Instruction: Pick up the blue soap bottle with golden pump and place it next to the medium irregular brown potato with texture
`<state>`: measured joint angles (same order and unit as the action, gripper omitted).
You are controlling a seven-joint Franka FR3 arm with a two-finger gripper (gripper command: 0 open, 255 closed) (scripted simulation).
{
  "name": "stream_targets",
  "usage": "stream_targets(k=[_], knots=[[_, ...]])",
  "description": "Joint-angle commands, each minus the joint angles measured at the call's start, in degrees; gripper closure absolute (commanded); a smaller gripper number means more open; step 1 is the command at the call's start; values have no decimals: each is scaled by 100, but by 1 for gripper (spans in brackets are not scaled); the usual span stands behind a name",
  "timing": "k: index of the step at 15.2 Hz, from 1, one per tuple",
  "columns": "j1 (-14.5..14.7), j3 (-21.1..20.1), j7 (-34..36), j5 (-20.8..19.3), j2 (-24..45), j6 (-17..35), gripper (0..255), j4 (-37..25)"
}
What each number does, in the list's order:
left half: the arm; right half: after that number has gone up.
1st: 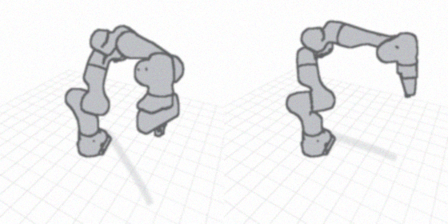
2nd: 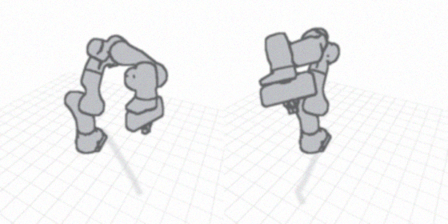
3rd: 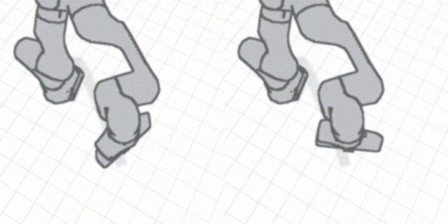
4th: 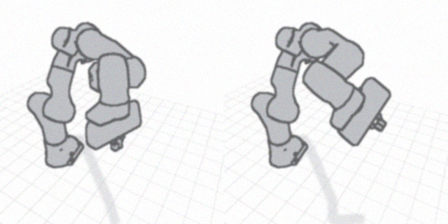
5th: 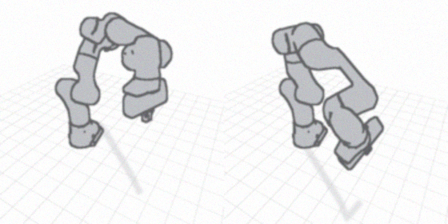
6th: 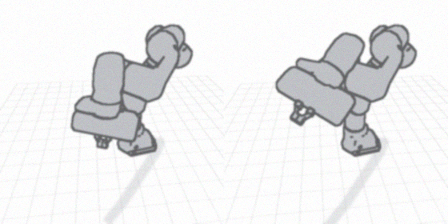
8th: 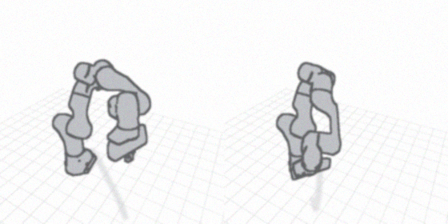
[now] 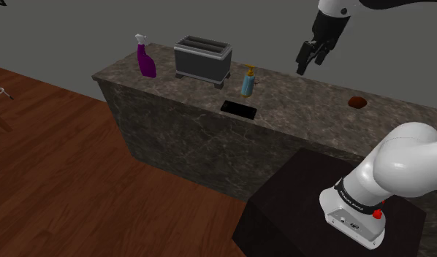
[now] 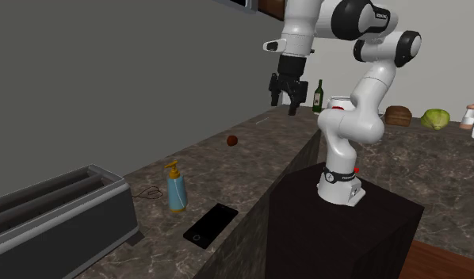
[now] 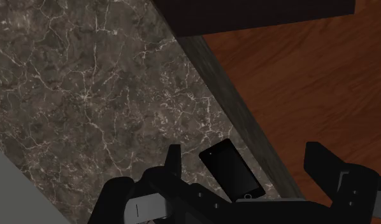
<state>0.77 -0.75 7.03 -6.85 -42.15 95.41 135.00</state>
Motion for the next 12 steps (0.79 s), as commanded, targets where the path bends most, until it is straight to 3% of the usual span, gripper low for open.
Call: stream_targets(k=[1, 12], knots=[[0, 0, 0, 0, 0, 0, 0, 0], [-176, 734, -515, 164, 2236, 1328, 0, -971]])
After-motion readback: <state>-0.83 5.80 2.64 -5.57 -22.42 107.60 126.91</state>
